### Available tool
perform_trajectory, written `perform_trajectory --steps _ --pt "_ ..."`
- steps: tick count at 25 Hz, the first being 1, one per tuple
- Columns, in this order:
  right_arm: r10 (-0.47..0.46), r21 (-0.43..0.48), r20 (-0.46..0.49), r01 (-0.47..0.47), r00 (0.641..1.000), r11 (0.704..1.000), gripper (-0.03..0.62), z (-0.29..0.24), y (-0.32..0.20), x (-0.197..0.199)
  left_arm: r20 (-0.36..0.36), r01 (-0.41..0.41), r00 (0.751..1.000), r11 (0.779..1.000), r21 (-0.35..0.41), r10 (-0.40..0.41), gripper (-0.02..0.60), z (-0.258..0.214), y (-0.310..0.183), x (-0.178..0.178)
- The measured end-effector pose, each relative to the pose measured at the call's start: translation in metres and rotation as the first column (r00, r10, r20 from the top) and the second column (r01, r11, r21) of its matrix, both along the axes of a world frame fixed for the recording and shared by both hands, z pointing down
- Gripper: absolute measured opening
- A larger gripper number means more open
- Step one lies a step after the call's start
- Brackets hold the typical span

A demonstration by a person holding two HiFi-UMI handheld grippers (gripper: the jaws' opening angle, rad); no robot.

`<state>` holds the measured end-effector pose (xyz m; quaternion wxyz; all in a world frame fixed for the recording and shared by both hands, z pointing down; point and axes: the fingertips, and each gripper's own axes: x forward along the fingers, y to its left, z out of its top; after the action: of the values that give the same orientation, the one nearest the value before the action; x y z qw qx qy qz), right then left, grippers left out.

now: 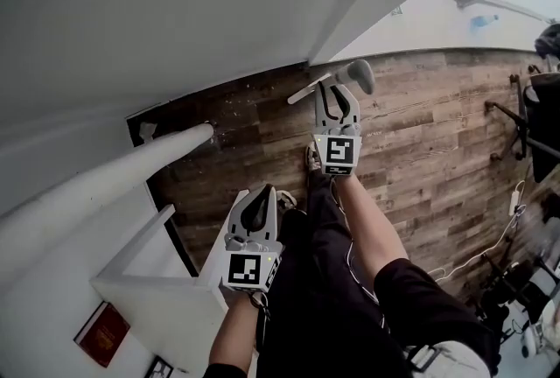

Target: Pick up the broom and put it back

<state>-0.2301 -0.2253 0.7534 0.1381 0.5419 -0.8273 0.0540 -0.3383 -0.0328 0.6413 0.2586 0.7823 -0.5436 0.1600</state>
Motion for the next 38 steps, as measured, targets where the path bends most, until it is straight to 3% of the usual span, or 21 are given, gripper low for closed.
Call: perform_trajectory --steps 8,12,18,25,30,34,38 --pt "-0.022 0.151 0.001 0.022 1.0 0.988 0.087 -0.14 0.035 0.013 -0.032 -0.023 0.999 0.997 0.079 0.026 0.0 -0.056 0.008 0.009" --pt "-0.012 0.189 0.013 0.009 1.0 0.982 0.087 -0.212 0.065 0.025 -0.046 -0.029 0.998 0.988 0.155 0.036 0.0 -0.101 0.013 0.008" --pt "-0.014 0.218 0.031 0.007 0.999 0.976 0.087 -0.309 0.132 0.033 -0.155 -0.004 0.987 0.957 0.29 0.051 0.0 -0.183 0.024 0.011" --pt "0.045 0.15 0.038 -0.05 0.998 0.987 0.087 -0.347 0.222 0.068 -0.163 -0.139 0.962 0.906 0.399 0.219 0.0 -0.243 0.039 0.072" --pt "0.044 0.139 0.044 -0.049 0.998 0.989 0.087 -0.356 0.261 0.078 -0.06 -0.23 0.957 0.868 0.441 0.284 0.0 -0.261 0.047 0.114" --pt "0.004 0.158 0.041 -0.011 0.999 0.987 0.087 -0.361 0.279 0.089 -0.088 -0.207 0.958 0.873 0.442 0.273 0.0 -0.262 0.054 0.134" --pt "0.009 0.178 0.039 -0.015 0.999 0.984 0.087 -0.378 0.288 0.109 -0.066 -0.227 0.958 0.876 0.426 0.281 0.0 -0.262 0.065 0.155"
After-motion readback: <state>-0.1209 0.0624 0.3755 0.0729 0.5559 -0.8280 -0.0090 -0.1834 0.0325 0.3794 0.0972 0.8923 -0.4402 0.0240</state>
